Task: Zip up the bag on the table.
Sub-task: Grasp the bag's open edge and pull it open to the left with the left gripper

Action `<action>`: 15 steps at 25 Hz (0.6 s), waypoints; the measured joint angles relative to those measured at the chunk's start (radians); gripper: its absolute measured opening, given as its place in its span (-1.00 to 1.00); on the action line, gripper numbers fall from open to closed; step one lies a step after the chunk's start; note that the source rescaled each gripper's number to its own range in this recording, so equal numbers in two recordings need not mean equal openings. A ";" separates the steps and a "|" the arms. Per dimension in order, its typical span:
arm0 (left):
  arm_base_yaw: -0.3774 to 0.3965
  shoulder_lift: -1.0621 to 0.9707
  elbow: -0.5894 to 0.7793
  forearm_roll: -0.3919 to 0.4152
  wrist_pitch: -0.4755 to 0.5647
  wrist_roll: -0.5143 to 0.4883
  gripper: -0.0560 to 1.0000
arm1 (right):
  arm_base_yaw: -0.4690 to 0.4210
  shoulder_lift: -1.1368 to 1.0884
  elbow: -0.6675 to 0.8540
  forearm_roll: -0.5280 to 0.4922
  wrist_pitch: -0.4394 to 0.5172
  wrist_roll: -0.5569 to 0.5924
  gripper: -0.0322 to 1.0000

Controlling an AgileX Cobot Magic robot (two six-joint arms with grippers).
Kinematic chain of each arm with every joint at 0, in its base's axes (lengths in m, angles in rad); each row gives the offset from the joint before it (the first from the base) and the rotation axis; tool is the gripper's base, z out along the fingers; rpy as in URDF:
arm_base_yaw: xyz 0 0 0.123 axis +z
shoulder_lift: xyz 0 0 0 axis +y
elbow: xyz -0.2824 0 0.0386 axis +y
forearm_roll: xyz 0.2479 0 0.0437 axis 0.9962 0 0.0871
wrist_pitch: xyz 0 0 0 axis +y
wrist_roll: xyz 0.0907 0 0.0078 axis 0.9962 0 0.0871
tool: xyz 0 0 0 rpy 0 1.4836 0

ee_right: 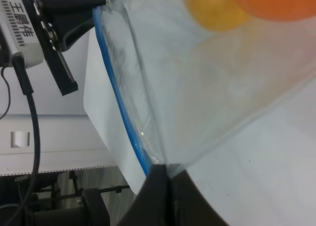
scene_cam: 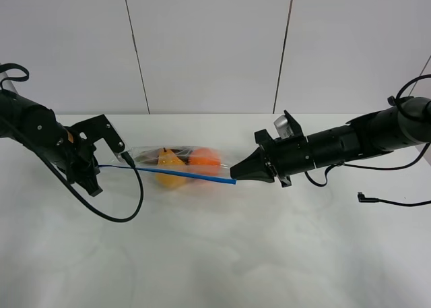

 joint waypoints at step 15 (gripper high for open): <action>0.004 0.000 0.000 0.010 -0.100 -0.294 0.66 | -0.006 -0.001 0.000 -0.015 -0.005 0.000 -0.94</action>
